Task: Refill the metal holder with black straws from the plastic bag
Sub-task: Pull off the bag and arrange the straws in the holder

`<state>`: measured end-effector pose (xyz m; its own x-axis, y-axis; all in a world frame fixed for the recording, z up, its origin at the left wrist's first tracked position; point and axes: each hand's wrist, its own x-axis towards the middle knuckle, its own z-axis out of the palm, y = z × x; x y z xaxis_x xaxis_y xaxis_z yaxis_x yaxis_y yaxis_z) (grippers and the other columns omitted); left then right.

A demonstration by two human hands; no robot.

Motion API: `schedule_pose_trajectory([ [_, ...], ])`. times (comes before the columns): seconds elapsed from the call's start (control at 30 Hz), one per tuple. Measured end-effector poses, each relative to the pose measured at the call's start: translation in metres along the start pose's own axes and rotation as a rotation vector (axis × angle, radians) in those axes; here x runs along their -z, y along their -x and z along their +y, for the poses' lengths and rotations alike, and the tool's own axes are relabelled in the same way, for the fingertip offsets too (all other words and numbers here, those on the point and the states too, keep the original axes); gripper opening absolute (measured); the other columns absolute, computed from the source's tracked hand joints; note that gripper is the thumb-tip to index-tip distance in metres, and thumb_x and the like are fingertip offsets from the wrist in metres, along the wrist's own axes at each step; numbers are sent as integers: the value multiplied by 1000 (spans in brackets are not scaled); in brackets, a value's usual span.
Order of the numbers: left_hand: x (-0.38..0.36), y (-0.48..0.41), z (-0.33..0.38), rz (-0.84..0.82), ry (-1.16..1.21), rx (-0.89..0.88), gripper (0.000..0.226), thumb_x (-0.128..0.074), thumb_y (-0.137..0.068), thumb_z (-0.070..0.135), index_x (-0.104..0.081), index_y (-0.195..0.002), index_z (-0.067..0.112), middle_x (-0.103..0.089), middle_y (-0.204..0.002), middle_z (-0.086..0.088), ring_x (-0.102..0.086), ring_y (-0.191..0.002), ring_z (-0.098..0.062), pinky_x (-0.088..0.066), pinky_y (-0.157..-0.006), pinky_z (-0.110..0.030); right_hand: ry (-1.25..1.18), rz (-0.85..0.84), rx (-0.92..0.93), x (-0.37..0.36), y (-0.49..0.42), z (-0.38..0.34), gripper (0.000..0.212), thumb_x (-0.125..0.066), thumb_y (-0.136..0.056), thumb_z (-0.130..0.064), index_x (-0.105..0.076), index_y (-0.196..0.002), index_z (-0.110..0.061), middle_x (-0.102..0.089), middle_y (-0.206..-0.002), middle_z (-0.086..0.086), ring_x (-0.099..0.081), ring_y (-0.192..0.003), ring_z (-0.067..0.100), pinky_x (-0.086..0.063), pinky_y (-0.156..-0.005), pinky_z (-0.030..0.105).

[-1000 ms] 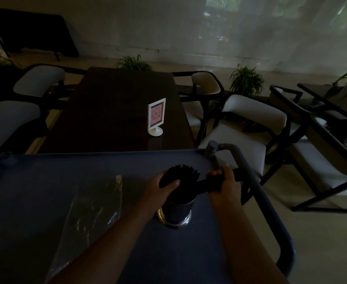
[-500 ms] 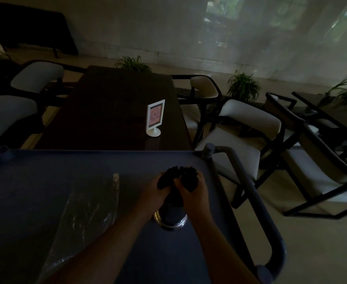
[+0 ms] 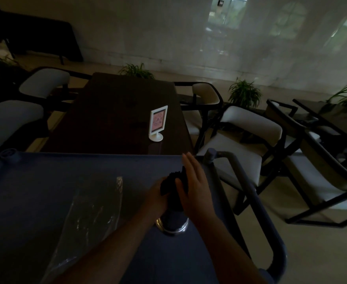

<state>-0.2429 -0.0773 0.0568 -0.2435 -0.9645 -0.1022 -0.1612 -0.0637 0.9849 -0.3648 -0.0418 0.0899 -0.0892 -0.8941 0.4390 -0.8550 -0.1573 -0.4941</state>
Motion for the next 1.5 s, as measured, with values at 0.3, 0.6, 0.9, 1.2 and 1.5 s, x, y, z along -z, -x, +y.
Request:
schedule_pose_trajectory([
  [0.3, 6, 1, 5, -94, -41, 27, 33, -59, -93, 25, -58, -126, 21, -64, -124, -2, -60, -113, -17, -49, -96, -33, 423, -173, 41, -6, 7, 7, 51, -26, -98, -39, -41, -144, -23, -43, -152, 1, -34, -143, 19, -22, -118, 42],
  [0.6, 13, 8, -3, -219, 20, -22, 70, -76, -79, 5, -41, -134, 30, -53, -121, 16, -52, -111, 1, -47, -78, -3, -151, -13, -191, 12, 7, 17, 72, -49, -88, -56, -28, -150, -26, -26, -158, -1, -26, -139, 4, -27, -111, 23],
  [0.9, 20, 6, 1, -435, -178, -37, 105, -83, -70, 3, -16, -149, 20, -38, -148, -4, -42, -134, -15, -41, -104, -25, -690, -281, -453, -13, 42, 54, 80, -90, -60, -40, -47, -127, -40, -56, -132, -16, -52, -128, 10, -46, -93, 12],
  [1.2, 12, -6, -1, -355, -257, -18, 114, -90, -46, 27, -20, -134, 37, -43, -142, -4, -51, -124, -18, -48, -102, -43, -654, -190, -380, -28, 20, 52, 64, -87, -52, -34, -61, -109, -47, -68, -116, -3, -65, -109, 12, -54, -94, 42],
  [1.5, 5, -15, -5, -255, -36, 5, 82, -82, -66, -7, -38, -126, 26, -57, -125, -1, -57, -106, -3, -48, -88, -16, -618, -71, -427, -31, 15, 57, 43, -81, -66, -25, -67, -99, -49, -73, -99, -21, -67, -91, -5, -50, -77, 12],
])
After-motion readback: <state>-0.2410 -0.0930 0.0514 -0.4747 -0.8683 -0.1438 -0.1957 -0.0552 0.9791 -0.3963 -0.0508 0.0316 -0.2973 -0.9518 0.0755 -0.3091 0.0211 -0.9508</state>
